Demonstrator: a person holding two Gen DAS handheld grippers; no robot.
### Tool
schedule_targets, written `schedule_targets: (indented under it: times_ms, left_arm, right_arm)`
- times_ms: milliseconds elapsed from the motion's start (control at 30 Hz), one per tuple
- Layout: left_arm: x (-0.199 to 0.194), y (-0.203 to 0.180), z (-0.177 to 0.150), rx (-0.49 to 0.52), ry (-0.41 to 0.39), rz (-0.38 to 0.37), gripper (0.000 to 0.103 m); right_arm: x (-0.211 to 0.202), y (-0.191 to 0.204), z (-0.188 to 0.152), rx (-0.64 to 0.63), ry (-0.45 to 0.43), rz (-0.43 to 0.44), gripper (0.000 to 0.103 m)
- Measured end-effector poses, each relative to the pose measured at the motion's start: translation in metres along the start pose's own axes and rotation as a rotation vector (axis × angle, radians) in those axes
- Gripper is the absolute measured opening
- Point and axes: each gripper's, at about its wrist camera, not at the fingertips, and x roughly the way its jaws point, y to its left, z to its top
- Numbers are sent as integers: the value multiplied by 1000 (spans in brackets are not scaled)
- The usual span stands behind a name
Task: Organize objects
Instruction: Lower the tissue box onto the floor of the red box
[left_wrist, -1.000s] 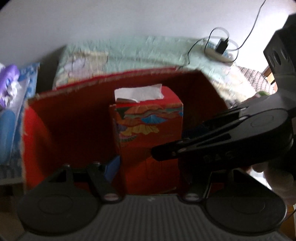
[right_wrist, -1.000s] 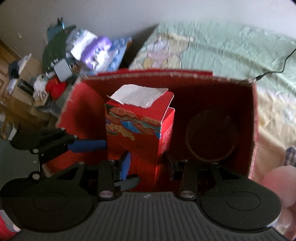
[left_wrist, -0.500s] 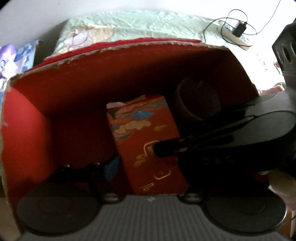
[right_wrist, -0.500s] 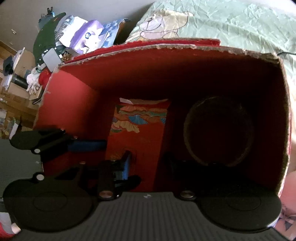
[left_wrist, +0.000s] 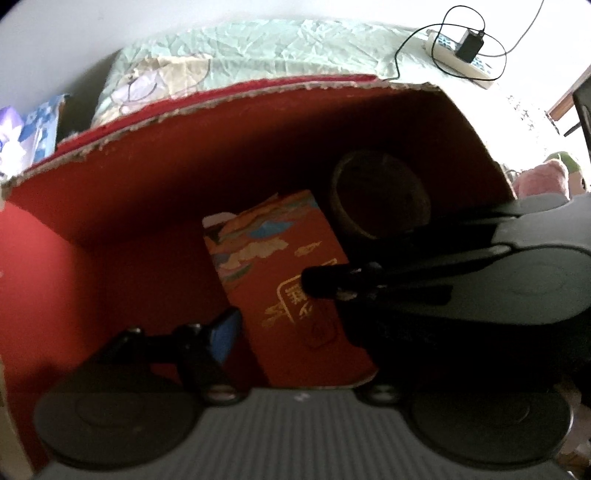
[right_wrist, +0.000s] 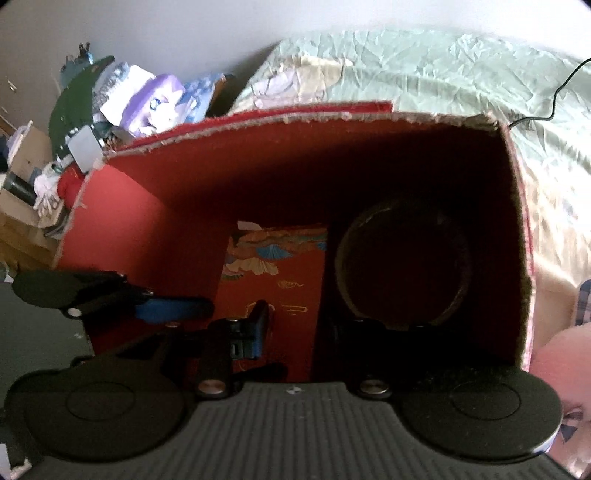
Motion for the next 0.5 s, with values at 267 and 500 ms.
schedule_targets:
  times_ms: [267,500]
  left_arm:
    - [-2,-7,3,33,-17,37,66]
    - [-4,-7,7,80,-44,120,67]
  right_arm:
    - [-20,-3,-10,69,-71,47,34]
    - [-19,-2,-11,84,-112,11,34]
